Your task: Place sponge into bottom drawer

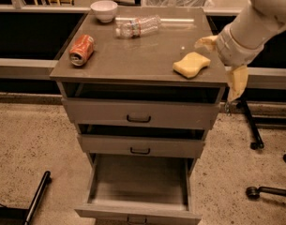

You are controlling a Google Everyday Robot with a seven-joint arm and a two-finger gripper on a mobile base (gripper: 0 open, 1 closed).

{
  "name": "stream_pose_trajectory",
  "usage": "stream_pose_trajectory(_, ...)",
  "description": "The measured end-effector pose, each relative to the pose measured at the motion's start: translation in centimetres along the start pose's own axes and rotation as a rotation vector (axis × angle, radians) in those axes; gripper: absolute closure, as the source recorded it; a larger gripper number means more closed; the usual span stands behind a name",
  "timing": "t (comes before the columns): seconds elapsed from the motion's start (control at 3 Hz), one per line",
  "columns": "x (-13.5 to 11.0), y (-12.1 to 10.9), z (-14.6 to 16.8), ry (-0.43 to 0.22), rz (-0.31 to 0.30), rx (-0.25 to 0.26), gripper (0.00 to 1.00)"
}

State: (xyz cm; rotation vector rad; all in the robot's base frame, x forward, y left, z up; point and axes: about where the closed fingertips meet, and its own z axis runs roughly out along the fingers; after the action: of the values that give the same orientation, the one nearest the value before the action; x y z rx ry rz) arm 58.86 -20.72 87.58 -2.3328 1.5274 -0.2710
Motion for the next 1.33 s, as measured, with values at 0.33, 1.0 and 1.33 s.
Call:
stream_pose_trajectory(0.33,0.0,-1.0,-2.8,-0.034,-0.110,0.011,0.00)
stream_pose_trajectory(1.0,3.2,-5.1,1.0,0.155,-0.377,-0.055,0.00)
stream_pose_trajectory(1.33,6.0,-7.6,3.4,0.198,-0.501,-0.093,0.00)
